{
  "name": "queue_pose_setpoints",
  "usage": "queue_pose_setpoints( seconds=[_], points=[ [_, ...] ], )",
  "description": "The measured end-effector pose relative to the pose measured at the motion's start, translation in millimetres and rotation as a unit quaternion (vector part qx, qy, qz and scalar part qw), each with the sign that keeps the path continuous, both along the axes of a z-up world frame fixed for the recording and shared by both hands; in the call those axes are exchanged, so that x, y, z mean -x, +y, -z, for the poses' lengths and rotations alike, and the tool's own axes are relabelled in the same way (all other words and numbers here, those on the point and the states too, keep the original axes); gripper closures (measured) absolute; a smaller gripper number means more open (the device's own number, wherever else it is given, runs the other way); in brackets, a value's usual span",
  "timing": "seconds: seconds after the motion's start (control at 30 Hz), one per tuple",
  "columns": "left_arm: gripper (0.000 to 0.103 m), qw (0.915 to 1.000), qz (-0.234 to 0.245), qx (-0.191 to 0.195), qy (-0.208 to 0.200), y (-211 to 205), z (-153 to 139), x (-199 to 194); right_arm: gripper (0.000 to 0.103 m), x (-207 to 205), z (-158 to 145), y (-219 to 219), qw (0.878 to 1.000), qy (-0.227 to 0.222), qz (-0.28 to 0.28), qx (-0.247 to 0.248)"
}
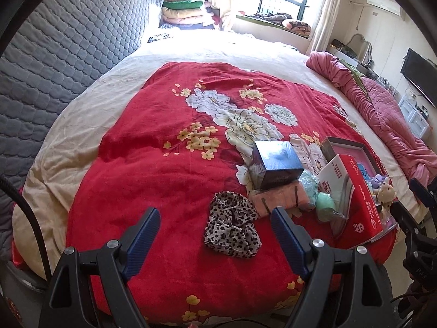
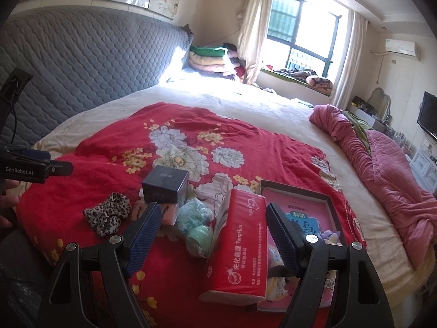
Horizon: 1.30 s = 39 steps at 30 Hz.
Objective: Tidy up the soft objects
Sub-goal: 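Move the left tool to the leopard-print cloth while the right tool approaches the bagged green ball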
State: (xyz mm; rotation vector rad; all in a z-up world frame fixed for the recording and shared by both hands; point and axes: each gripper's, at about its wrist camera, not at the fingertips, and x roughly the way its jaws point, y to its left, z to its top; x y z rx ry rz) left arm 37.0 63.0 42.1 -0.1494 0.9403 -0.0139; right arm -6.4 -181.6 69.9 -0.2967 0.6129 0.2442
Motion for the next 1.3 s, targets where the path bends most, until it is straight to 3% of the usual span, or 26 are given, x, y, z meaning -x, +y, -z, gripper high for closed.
queue_pose_setpoints(
  seconds=[0.23, 0.37, 0.57, 1.0, 1.3],
  points=[
    [0.021, 0.9995, 0.010, 0.001, 0.030, -8.3, 31.5, -7.0, 0.024, -8.2, 36.8, 20.2, 0.997, 0.017, -0.040, 0.057],
    [0.021, 0.9989, 0.015, 0.009, 0.043, -12.6, 49.4, -11.8, 0.024, -11.7, 59.1, 35.3, 0.991, 0.015, -0.068, 0.113],
    [0.021, 0.9974, 0.027, 0.016, 0.065, -20.2, 72.8, -18.6, 0.024, -18.8, 93.1, 54.7, 0.975, 0.013, -0.096, 0.198],
    [0.021, 0.9950, 0.038, 0.020, 0.091, -26.3, 105.2, -36.1, 0.024, -48.8, 145.6, 71.0, 0.943, 0.032, -0.118, 0.309],
    [0.021, 0.9947, 0.034, 0.017, 0.096, -21.4, 117.0, -43.4, 0.025, -68.5, 177.0, 81.0, 0.908, 0.046, -0.127, 0.396]
  ],
)
